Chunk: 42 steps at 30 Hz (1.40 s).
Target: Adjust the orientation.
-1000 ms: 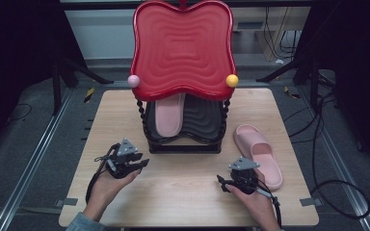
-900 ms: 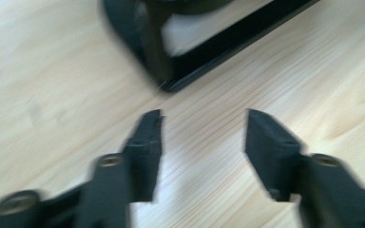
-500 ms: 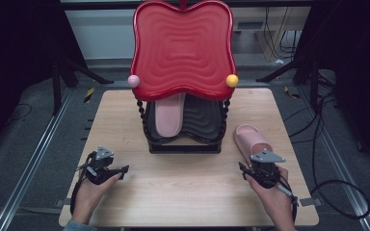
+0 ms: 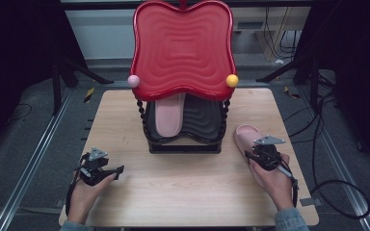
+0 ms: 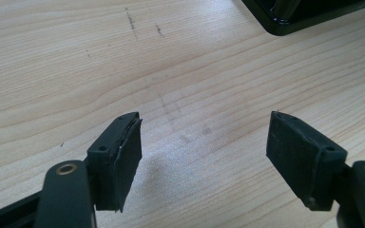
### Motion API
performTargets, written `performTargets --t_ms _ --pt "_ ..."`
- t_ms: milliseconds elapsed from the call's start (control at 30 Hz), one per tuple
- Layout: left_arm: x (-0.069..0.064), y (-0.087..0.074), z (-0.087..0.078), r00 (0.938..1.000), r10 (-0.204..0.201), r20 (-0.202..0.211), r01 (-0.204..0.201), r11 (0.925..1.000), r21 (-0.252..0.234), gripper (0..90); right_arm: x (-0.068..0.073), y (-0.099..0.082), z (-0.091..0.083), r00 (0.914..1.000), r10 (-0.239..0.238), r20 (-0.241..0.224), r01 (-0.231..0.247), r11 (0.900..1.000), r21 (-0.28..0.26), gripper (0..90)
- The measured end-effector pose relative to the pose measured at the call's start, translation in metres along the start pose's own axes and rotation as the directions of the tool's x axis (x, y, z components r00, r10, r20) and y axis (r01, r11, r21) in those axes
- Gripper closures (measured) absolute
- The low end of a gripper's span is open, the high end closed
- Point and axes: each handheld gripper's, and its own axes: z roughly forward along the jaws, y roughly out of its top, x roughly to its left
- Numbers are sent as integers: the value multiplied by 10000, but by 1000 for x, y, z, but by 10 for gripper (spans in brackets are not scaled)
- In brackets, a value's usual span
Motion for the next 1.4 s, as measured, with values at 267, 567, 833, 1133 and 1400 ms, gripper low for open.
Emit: performTargets --t_ms 267,567,833,1133,1400 --pt "2 0 -4 9999 -90 -49 90 9999 -126 275 -3 -8 -21 9995 -15 -302 14 10000 -29 845" --pt "-1 1 -3 10000 31 -45 -31 10000 -55 280 38 -29 -80 9822 -1206 -1441 1219 9925 4 844" --pt "-1 1 -3 10000 53 -2 -53 10000 -70 284 114 -16 -78 9191 -2700 -2870 2746 9612 -250 845" --pt "3 -1 -3 10000 -50 9 50 9999 -98 286 187 6 -29 8495 -3403 -4031 3580 9331 -332 844" --pt "4 0 -5 10000 -87 4 87 9998 -157 286 179 4 -39 8359 -3538 -4196 3652 9292 -559 671"
